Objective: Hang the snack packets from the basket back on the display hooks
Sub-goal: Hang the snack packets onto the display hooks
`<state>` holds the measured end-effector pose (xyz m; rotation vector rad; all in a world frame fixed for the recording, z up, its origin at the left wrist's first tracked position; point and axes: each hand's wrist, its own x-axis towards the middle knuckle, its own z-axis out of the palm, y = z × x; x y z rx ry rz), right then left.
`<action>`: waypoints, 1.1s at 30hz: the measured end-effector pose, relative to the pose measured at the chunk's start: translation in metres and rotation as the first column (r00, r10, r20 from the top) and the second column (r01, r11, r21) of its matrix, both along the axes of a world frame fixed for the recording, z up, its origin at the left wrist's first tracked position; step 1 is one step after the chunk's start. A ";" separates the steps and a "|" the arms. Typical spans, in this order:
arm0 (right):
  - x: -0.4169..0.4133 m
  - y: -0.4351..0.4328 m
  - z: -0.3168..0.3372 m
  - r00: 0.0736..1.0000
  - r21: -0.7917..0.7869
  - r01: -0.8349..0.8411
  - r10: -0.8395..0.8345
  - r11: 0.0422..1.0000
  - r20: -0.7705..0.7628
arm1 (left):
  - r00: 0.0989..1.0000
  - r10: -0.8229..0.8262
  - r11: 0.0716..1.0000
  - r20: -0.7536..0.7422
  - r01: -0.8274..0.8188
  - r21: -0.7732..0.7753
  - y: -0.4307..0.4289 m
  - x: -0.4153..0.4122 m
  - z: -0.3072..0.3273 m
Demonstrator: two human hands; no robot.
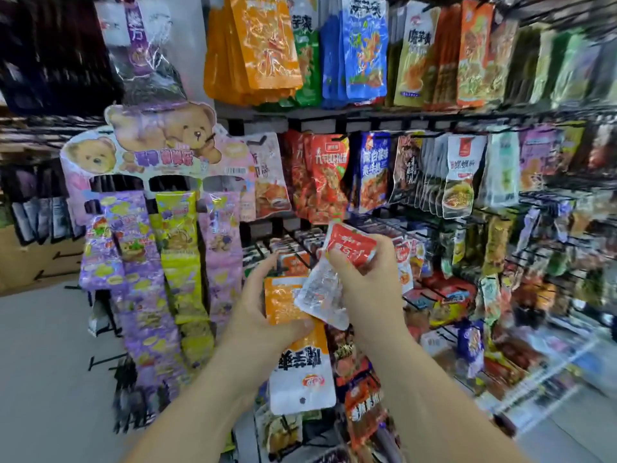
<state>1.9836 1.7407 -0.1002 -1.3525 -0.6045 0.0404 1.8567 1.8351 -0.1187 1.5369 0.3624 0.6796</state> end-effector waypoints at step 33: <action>0.151 -0.004 -0.095 0.847 -0.186 -0.514 0.461 0.837 -0.265 | 0.808 0.523 0.830 -0.272 -0.555 -0.057 -0.042 0.116 -0.093</action>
